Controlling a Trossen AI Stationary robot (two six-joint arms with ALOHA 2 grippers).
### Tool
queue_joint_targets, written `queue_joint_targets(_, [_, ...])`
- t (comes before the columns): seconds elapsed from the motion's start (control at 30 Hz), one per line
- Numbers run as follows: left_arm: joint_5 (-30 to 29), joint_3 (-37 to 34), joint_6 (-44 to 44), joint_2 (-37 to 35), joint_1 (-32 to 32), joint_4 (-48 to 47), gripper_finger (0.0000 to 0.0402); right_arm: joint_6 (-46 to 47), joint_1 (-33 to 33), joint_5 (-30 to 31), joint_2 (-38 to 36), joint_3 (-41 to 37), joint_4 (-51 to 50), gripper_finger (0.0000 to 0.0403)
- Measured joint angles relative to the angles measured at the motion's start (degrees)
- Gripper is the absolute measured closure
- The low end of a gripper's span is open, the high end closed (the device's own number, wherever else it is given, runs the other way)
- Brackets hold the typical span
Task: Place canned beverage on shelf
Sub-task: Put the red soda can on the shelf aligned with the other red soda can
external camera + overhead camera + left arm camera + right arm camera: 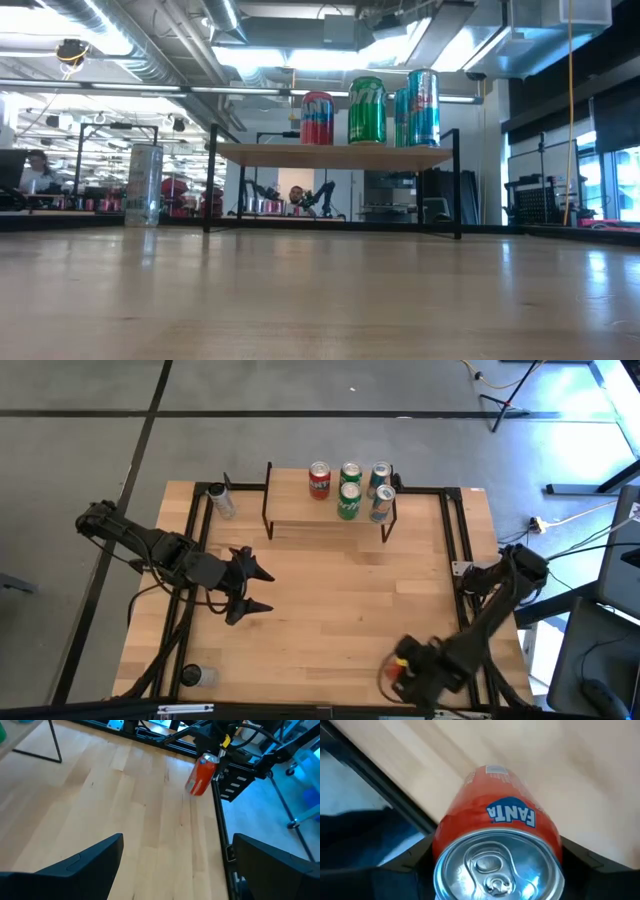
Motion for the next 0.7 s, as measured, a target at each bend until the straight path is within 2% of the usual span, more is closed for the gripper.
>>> queue_joint_targets(0.17, [-0.15,0.0,-0.87,0.31,-1.46,0.02,0.0038,-16.46,-10.31,2.82,-0.02,3.59,0.01,0.0134])
queue_joint_targets(0.4, [-4.72,0.0,-5.25,4.51,-2.71,-0.03,0.0038,-29.06,-25.95,-0.23,2.22,6.96,0.14,0.0134])
queue_joint_targets(0.7, [-4.88,-0.02,-6.83,8.8,-3.95,-0.08,0.0038,-36.41,-33.99,1.37,7.68,9.12,-0.16,0.0134])
